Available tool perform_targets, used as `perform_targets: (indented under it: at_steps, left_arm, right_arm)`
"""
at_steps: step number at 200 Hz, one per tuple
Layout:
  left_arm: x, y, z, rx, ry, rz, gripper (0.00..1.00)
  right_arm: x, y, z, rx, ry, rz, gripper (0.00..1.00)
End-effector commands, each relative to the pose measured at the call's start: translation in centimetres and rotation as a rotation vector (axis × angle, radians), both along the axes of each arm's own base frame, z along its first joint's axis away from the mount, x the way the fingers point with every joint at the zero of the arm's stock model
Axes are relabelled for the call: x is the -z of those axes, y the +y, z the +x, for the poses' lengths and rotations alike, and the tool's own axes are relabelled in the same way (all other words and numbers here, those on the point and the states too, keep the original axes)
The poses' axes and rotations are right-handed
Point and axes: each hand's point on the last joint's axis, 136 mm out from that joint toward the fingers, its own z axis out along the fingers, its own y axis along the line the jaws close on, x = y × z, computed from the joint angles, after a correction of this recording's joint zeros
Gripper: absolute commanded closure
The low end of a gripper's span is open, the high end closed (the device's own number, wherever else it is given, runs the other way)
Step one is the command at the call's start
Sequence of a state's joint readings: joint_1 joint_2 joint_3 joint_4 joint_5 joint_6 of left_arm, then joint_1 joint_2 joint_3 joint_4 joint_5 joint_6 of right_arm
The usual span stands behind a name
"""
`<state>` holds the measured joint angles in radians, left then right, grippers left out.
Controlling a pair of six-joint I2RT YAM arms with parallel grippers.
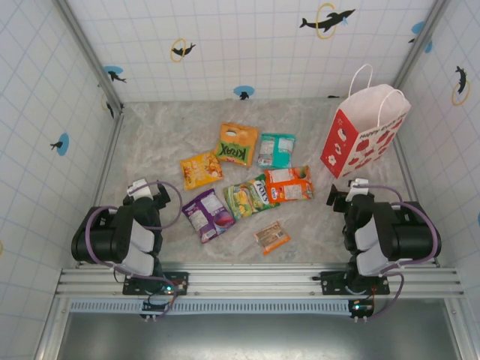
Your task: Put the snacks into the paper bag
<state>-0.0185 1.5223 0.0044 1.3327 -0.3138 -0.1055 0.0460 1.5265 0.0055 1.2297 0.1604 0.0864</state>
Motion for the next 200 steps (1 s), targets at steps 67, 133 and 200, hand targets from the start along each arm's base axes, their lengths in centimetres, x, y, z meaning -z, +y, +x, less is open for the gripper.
perform_targets:
  at_steps: [67,133,200]
  left_arm:
    - [0.6,-0.2,-0.5,0.013,0.033,-0.001,0.02]
    - [-2.4,-2.4,3.0,0.063,0.151,-0.059,0.08]
    - [-8.4,-10.3,5.5,0.327,0.293,-0.194,0.16]
  right_arm:
    - [-1.2,0.0,0.1,-0.007,-0.045,-0.009,0.01]
    - [-2.9,1.2,0.2,-0.030,0.081,0.074,0.01]
    - [-10.6,1.8,-1.1,0.036,0.168,0.220,0.01]
